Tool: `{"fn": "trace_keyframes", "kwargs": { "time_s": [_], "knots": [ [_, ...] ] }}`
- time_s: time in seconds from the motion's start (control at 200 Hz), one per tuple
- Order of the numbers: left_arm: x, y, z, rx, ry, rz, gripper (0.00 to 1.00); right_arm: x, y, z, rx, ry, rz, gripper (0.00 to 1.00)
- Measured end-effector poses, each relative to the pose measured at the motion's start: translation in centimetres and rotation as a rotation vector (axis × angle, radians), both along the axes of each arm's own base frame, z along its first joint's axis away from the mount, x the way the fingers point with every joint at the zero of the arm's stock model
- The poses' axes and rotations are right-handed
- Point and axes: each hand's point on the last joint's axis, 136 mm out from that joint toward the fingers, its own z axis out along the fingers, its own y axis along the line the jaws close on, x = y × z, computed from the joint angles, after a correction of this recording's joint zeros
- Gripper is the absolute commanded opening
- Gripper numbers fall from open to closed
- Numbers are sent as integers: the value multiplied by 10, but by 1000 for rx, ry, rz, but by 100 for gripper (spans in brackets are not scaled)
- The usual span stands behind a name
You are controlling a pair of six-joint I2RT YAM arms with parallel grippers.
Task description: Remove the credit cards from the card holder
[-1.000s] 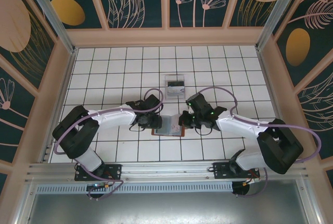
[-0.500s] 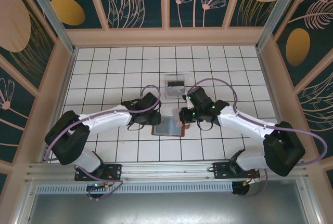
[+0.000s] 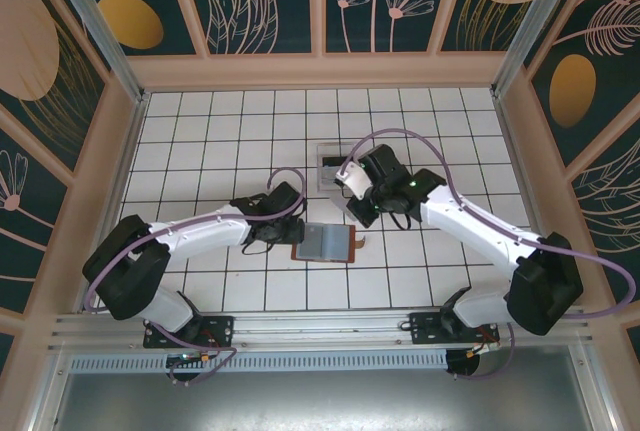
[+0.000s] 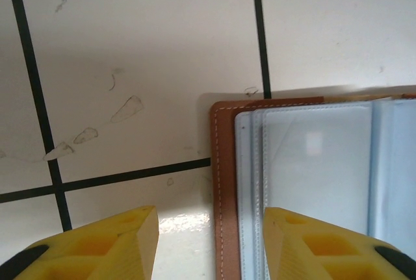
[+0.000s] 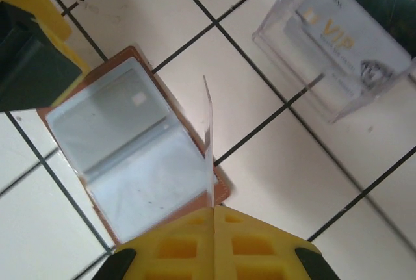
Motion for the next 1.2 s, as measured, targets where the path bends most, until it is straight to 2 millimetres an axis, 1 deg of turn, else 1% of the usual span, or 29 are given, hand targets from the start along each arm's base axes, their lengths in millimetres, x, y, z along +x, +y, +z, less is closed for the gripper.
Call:
{"fn": "trace_keyframes", "kwargs": {
  "time_s": [0.13,0.255,0.445,0.581,0.831,0.996,1.196],
  "knots": [
    [-5,7,-7,9,19,10,47,7,1,7,-84,-89,148,0],
    [-8,11,-9,4,29,24,47,14,3,11,-157,-152,276,0],
    [-9,18,-13,-17,38,52,47,29,4,15,-235,-214,402,0],
    [-7,26,-16,-30,49,81,47,50,-1,18,-275,-234,435,0],
    [1,32,-15,-51,52,116,47,91,-9,20,-333,-240,464,0],
    [6,36,-18,-50,67,128,47,115,-3,24,-353,-247,491,0],
    [18,37,-18,-46,63,132,47,147,2,23,-360,-241,507,0]
  ]
}}
